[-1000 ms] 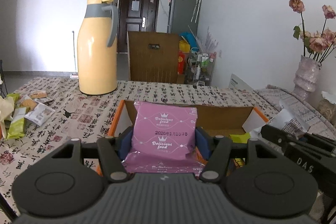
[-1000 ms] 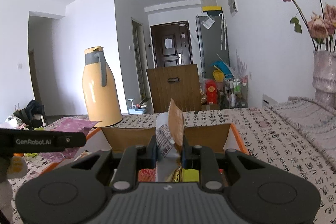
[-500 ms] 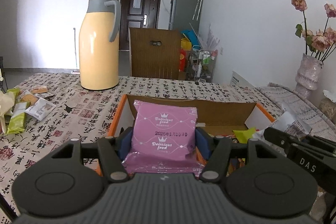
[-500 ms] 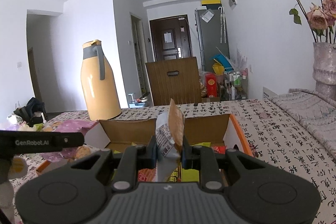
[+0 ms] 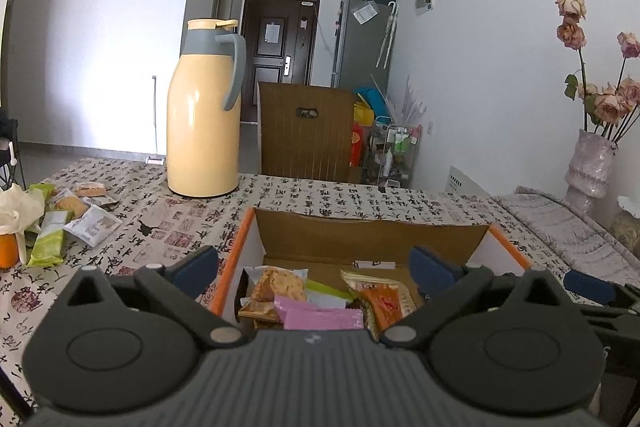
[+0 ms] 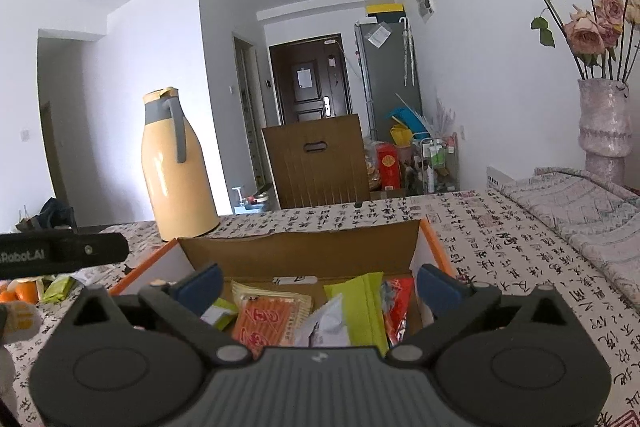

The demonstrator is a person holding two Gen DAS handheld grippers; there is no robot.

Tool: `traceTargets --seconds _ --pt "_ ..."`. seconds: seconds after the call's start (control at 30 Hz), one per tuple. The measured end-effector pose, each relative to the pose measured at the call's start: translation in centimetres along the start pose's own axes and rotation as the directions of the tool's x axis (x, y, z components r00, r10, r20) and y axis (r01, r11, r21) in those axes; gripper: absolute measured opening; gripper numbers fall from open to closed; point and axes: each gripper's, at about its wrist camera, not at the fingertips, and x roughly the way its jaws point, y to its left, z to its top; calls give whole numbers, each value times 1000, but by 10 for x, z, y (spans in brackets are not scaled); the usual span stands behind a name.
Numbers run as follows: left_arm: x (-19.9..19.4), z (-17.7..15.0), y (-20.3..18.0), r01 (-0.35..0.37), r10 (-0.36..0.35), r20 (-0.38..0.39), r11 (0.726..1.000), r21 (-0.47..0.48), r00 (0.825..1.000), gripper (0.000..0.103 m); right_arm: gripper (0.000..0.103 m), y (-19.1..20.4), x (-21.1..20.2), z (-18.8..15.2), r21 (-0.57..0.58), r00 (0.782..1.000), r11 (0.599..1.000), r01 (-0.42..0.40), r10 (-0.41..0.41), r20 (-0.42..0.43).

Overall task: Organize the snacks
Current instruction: 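Withdraw both tools from the box toward the remaining snacks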

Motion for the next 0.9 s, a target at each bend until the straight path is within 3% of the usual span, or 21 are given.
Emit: traceTargets --seconds 0.47,0.9 --pt "-2 2 -2 -3 3 -2 1000 -6 1000 103 103 4 -2 2 -12 1000 1000 4 -3 5" --pt "-32 15 -8 -1 1 33 1000 2 999 103 103 10 -33 17 -42 999 999 19 -17 42"
